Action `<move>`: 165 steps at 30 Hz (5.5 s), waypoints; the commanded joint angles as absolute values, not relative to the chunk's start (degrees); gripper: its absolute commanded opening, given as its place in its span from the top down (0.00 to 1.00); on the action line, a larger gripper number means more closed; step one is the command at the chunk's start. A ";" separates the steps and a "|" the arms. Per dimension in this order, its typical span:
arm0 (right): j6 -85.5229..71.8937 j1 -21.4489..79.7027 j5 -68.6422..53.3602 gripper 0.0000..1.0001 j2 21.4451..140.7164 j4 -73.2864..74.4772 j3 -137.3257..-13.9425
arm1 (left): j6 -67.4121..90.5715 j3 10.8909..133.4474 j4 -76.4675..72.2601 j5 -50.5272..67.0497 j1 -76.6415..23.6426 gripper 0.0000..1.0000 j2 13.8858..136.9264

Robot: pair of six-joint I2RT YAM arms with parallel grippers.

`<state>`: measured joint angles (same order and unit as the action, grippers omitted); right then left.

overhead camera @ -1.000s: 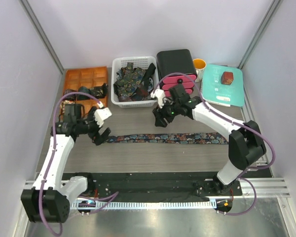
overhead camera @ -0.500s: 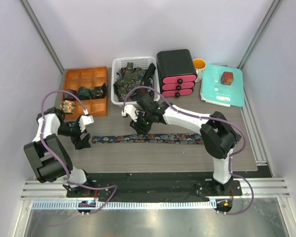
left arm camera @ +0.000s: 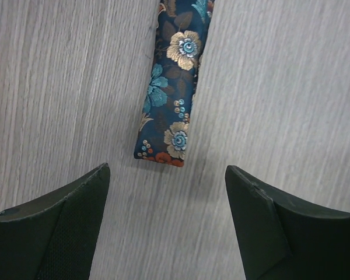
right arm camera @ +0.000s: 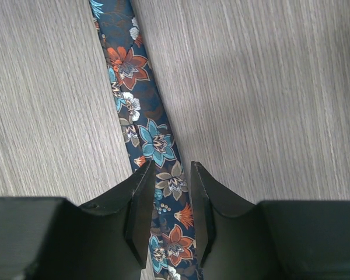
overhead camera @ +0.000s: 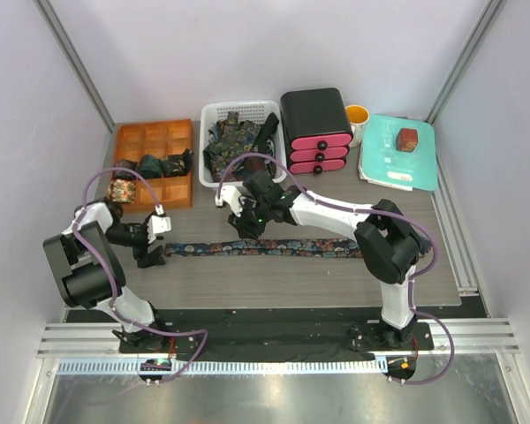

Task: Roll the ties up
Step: Flatten out the tie at the center of the board, then roll the tie at the center of the board.

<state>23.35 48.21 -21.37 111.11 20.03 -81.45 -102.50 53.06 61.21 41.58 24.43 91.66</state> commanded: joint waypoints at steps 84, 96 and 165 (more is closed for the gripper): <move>-42.72 36.31 -28.83 0.38 99.93 -13.98 -47.56 | -72.69 58.45 49.31 35.86 -14.32 0.75 94.75; -29.65 24.97 -30.93 0.46 95.28 -1.68 -41.93 | -60.83 59.50 42.98 32.61 -25.66 0.75 97.29; -53.97 42.63 -22.06 0.68 114.61 -34.19 -54.58 | -50.01 63.98 37.88 34.72 -22.85 0.76 99.93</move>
<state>-54.00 42.33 -23.44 113.67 -32.12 -53.19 -49.89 63.53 38.04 33.08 -23.20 101.60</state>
